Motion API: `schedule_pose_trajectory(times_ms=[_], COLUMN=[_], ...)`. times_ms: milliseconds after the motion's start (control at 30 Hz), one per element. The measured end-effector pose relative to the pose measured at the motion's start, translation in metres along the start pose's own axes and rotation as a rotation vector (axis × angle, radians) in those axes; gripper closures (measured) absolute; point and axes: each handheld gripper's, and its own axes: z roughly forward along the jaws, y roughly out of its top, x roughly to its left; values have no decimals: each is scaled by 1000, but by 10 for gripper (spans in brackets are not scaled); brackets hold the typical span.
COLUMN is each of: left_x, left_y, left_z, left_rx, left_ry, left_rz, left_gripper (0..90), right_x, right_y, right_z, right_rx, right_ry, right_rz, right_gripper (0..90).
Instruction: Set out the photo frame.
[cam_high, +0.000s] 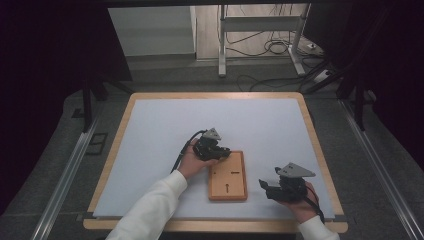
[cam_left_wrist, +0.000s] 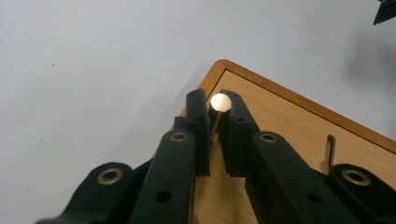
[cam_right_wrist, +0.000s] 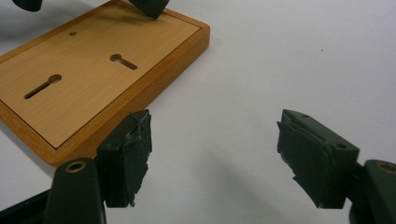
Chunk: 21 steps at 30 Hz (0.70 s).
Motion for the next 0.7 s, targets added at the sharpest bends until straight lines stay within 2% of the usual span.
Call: schedule_pose_trajectory(times_ms=[233, 300, 467, 500, 567, 700], left_x=[3, 4, 9, 9, 11, 14], left_y=[1, 2, 4, 4, 4, 5], left_z=[0, -1, -1, -1, -1, -1], left_rx=[14, 21, 34, 34, 28, 37], left_ry=[-22, -34, -59, -61, -78, -95], left_rz=[-15, -19, -32, -37, -59, -73], left_gripper=[823, 821, 818, 818, 816, 814], right_x=[7, 11, 28, 33, 41, 51], right_y=[3, 4, 8, 9, 9, 10], right_z=[-1, -3, -3, -2, 0, 5], right_rx=[-6, -11, 0, 10, 23, 46], right_ry=[16, 14, 42, 46, 49, 46], right_rz=[-33, -57, -157, -191, -229, -274], right_gripper=[235, 215, 156, 142, 120, 90])
